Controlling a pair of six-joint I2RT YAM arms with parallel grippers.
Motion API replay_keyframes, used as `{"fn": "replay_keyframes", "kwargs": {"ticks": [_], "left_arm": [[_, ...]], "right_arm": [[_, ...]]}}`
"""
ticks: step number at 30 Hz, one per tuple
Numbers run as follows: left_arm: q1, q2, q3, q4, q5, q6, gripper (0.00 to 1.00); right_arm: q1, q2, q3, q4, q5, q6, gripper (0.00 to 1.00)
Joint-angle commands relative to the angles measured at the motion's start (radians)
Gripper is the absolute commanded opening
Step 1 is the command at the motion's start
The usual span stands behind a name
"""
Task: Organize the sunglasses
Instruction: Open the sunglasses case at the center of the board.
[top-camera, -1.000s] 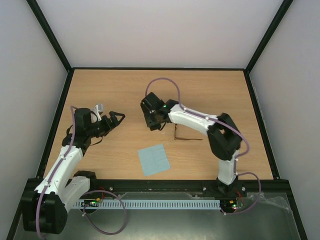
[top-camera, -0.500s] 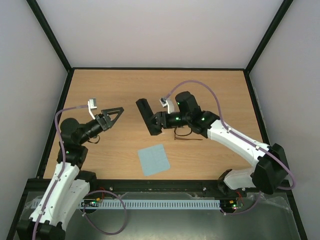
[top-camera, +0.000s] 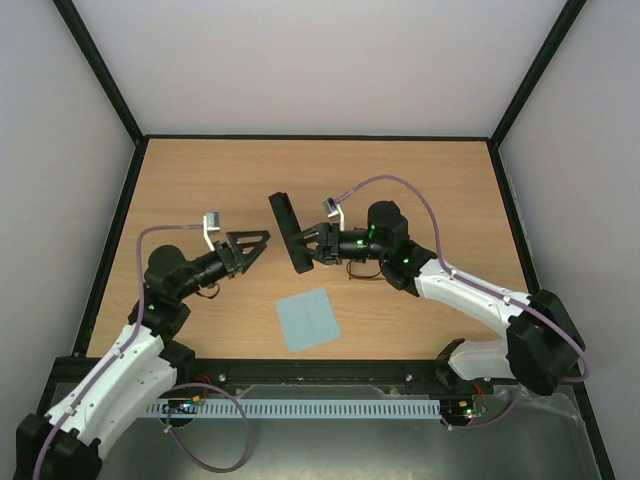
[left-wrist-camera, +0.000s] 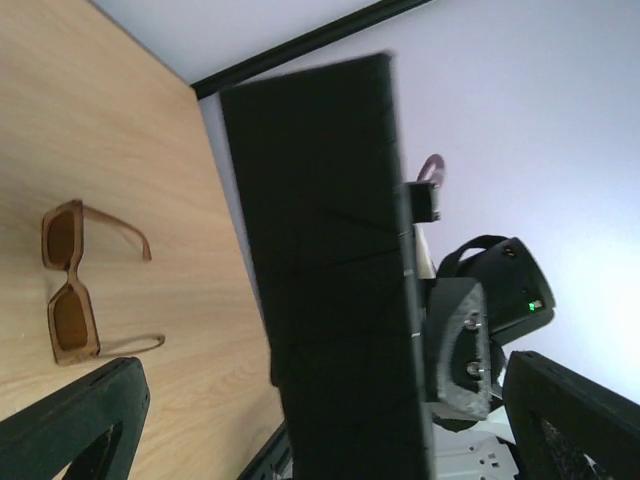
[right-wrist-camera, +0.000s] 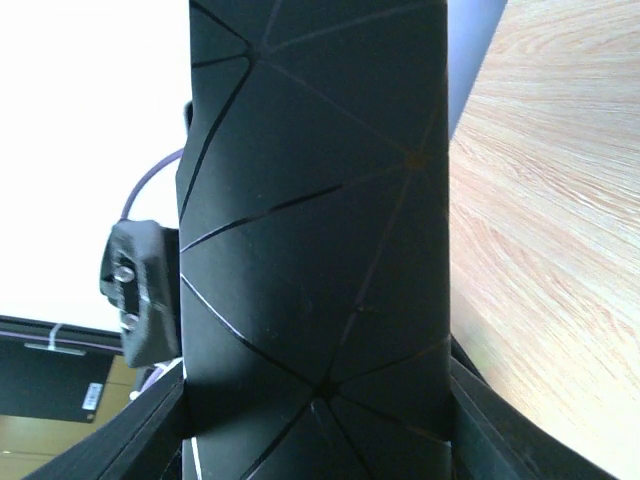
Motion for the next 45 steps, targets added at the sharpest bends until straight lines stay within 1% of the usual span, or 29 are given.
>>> {"fn": "replay_keyframes", "kwargs": {"ticks": [1,5,10,18,22,25,27,29,33,40,41,45], "left_arm": [[-0.085,0.025,-0.017,0.046,-0.102,-0.023,0.99],[-0.134,0.04,-0.045,0.099,-0.147,-0.047,1.0],[-0.149,0.049,-0.062,0.139,-0.18,-0.068,0.99],[-0.15,0.063,-0.047,0.172,-0.214,-0.091,1.0],[-0.162,0.098,-0.034,0.182,-0.215,-0.093,1.0],[-0.181,0.129,-0.017,0.159,-0.222,-0.072,0.99],[-0.189,0.146,-0.016,0.158,-0.226,-0.066,0.96],[-0.198,0.164,-0.017,0.175,-0.229,-0.066,0.9],[-0.215,0.19,-0.012,0.202,-0.228,-0.071,0.85],[-0.242,0.197,-0.018,0.204,-0.243,-0.072,0.76],[-0.245,0.195,-0.023,0.202,-0.244,-0.074,0.71],[-0.248,0.188,-0.025,0.194,-0.247,-0.074,0.61]], "right_arm": [[-0.001,0.007,-0.049,0.283,-0.021,0.141,0.46],[-0.001,0.014,-0.089,0.372,-0.009,0.186,0.46],[0.002,0.011,-0.132,0.426,-0.003,0.211,0.46],[0.017,0.0,-0.183,0.437,-0.003,0.21,0.46],[0.032,0.001,-0.192,0.414,0.003,0.193,0.46],[0.045,0.003,-0.194,0.416,0.008,0.188,0.46],[0.055,0.007,-0.193,0.418,0.014,0.185,0.46],[0.066,0.013,-0.195,0.419,0.021,0.184,0.46],[0.084,0.031,-0.204,0.43,0.028,0.185,0.46],[0.094,0.039,-0.219,0.456,0.036,0.192,0.46],[0.093,0.04,-0.223,0.464,0.037,0.196,0.46],[0.094,0.044,-0.228,0.478,0.041,0.201,0.46]]}}
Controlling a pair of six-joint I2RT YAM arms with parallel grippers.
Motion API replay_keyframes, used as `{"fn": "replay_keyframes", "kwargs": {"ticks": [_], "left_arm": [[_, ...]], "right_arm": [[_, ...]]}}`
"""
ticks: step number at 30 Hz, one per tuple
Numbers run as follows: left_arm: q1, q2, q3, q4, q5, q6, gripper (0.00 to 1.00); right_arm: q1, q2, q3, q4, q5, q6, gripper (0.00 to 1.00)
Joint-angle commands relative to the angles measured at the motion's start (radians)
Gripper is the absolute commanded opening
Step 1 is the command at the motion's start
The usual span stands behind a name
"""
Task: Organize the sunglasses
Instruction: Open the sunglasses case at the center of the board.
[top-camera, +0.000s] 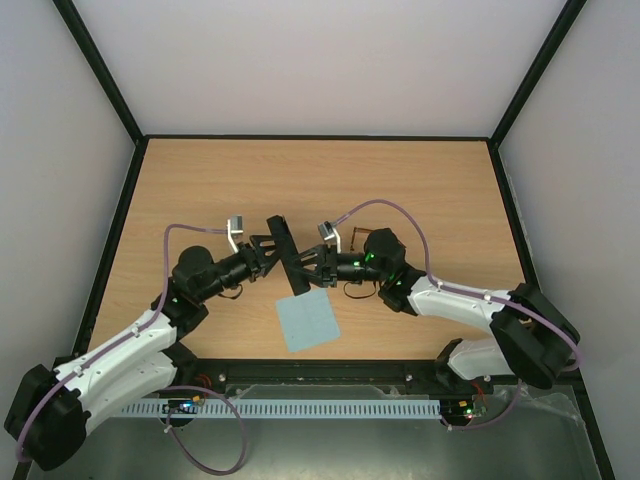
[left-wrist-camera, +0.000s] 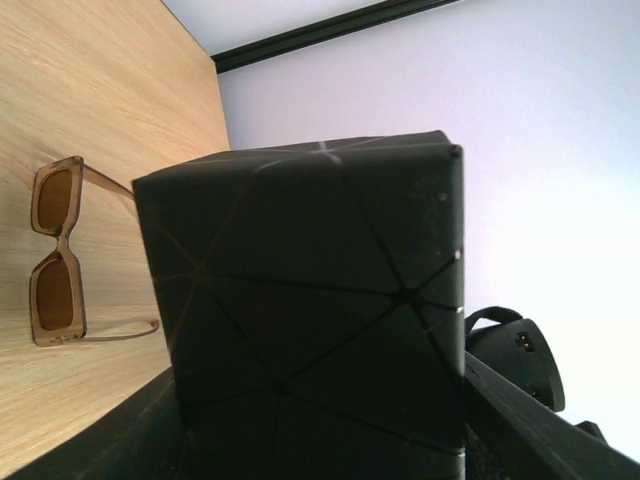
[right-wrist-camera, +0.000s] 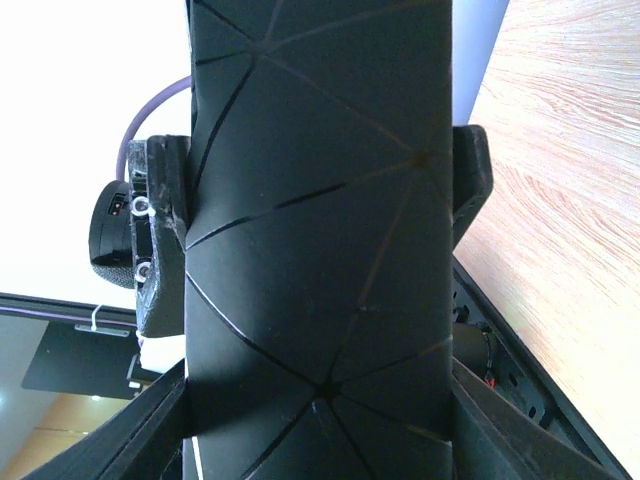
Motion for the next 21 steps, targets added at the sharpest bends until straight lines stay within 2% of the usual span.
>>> {"fn": "replay_keyframes", "kwargs": {"ticks": [1,6,9,12,14,16,19,21], "left_arm": [[-0.008,-0.01,0.014,0.018,-0.01,0.007,0.57],[-0.008,-0.023,0.014,-0.001,-0.016,0.013,0.55],[-0.008,-0.025,0.014,-0.012,-0.019,0.016,0.44],[-0.007,-0.026,0.014,-0.014,-0.016,0.015,0.4],[-0.008,-0.027,0.014,-0.015,-0.017,0.017,0.4],[-0.007,-0.028,0.016,-0.022,-0.016,0.019,0.4],[-0.008,-0.031,0.017,-0.032,-0.012,0.022,0.39],[-0.006,-0.035,0.019,-0.043,-0.007,0.028,0.39]], "right_arm": [[0.006,0.006,-0.008,0.096,0.01,-0.002,0.46],[0.006,0.009,-0.009,0.104,0.011,-0.001,0.46],[0.007,0.01,-0.009,0.105,0.011,-0.002,0.49],[0.006,0.012,-0.011,0.099,0.011,-0.004,0.55],[0.007,0.009,-0.01,0.088,0.014,-0.011,0.64],[0.006,0.008,-0.004,0.059,0.015,-0.027,0.67],[0.006,-0.012,0.016,-0.034,0.023,-0.091,0.74],[0.005,-0.038,0.046,-0.155,0.041,-0.171,0.77]]}}
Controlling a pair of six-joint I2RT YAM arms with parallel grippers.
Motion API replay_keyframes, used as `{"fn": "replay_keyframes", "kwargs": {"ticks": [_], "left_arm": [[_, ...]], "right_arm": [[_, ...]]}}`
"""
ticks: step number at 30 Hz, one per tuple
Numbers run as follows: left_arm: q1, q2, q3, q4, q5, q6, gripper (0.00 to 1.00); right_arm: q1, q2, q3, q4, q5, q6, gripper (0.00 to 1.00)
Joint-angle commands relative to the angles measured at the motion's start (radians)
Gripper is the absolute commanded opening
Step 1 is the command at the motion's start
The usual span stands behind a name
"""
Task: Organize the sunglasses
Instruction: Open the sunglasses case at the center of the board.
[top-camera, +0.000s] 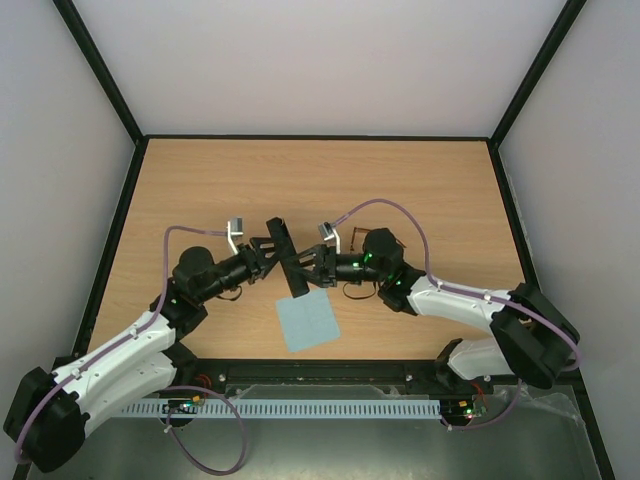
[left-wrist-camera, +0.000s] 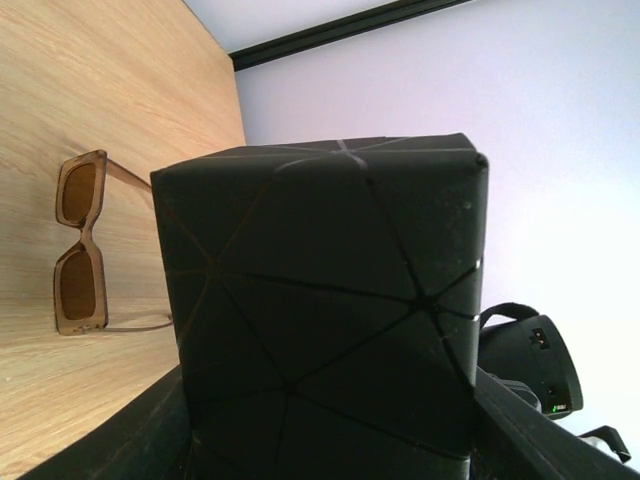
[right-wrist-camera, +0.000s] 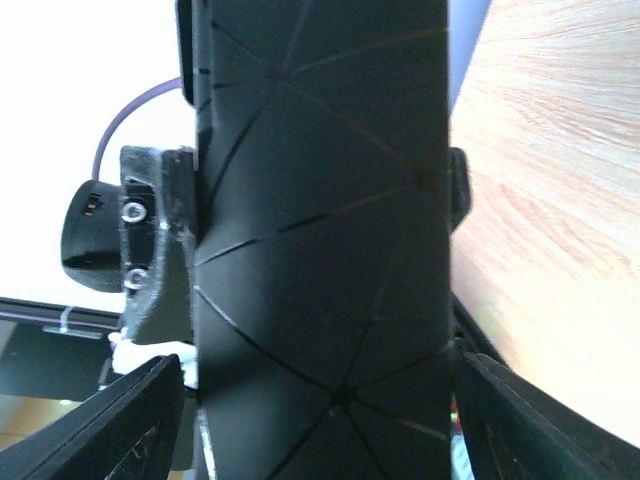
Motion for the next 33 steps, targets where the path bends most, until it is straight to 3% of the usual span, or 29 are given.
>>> {"fn": "replay_keyframes", "kwargs": {"ticks": [1,5,11,19,33], "left_arm": [[-0.004,-0.019,0.02,-0.011,0.007,0.026,0.39],[-0.001,-0.029,0.029,-0.054,0.044,0.044,0.39],[0.003,-0.024,0.027,-0.097,0.153,0.074,0.38],[0.003,0.004,0.019,-0.088,0.265,0.112,0.38],[0.002,0.053,0.025,-0.063,0.28,0.12,0.38]], "right_arm": [[0.005,-0.058,0.068,-0.226,0.041,-0.179,0.78],[-0.007,-0.122,0.169,-0.519,0.093,-0.351,0.8],[-0.092,-0.205,0.242,-0.738,0.067,-0.45,0.8],[-0.146,-0.175,0.264,-0.78,0.032,-0.47,0.73],[-0.142,-0.096,0.273,-0.772,-0.002,-0.482,0.71]]}}
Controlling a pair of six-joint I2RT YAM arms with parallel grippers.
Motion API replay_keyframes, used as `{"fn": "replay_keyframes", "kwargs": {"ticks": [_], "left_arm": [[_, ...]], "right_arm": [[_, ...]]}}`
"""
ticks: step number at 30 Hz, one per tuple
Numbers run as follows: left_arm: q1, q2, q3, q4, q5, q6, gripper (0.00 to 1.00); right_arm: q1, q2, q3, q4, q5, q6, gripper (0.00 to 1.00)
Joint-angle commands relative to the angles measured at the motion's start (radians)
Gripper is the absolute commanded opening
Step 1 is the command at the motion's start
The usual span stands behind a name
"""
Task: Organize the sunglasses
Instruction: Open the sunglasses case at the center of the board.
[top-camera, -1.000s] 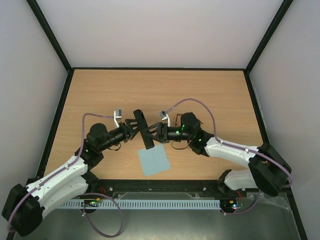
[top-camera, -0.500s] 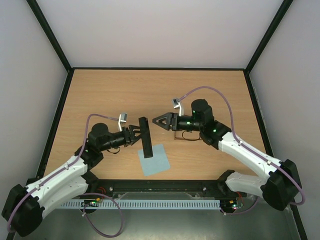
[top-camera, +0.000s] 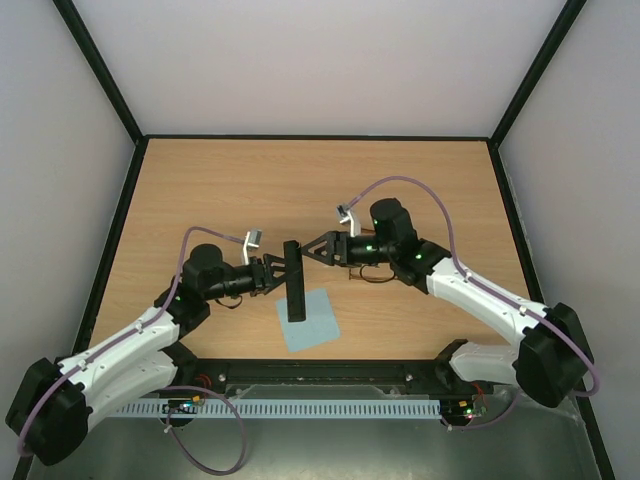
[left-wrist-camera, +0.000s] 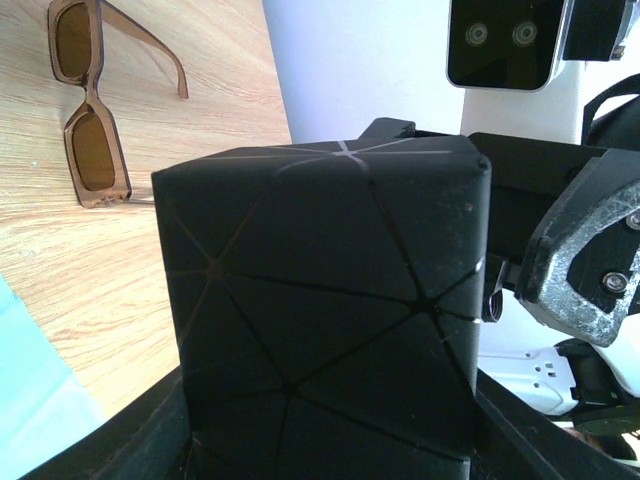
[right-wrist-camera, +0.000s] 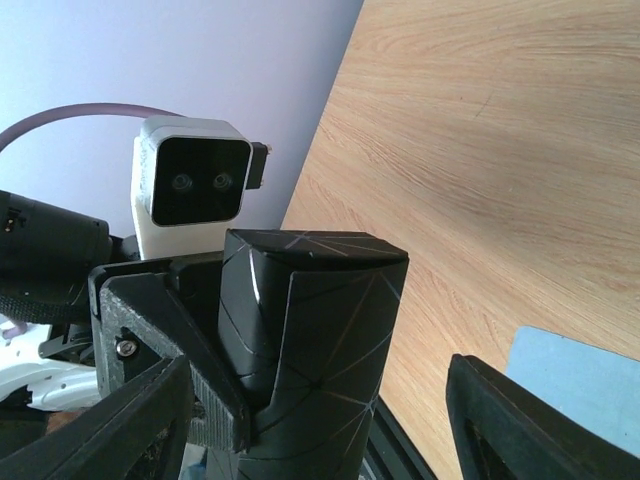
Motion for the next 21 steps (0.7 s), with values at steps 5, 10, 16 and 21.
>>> {"fn": "replay_keyframes", "kwargs": {"ticks": [5,10,16,21], "left_arm": [[0.002,0.004,0.022,0.056,0.027,0.006,0.38],[0.002,-0.002,0.019,0.058,0.028,0.007,0.37],[0.002,-0.017,0.015,0.052,0.032,0.008,0.37],[0.003,-0.03,0.015,0.046,0.033,0.01,0.38]], "right_arm": [[0.021,0.054,0.025,0.0,-0.021,-0.024,0.67],[0.03,0.08,0.019,0.004,-0.004,-0.032,0.65],[0.031,0.101,0.003,-0.004,0.023,-0.045,0.64],[0.03,0.113,-0.003,-0.039,0.06,-0.073,0.62]]}}
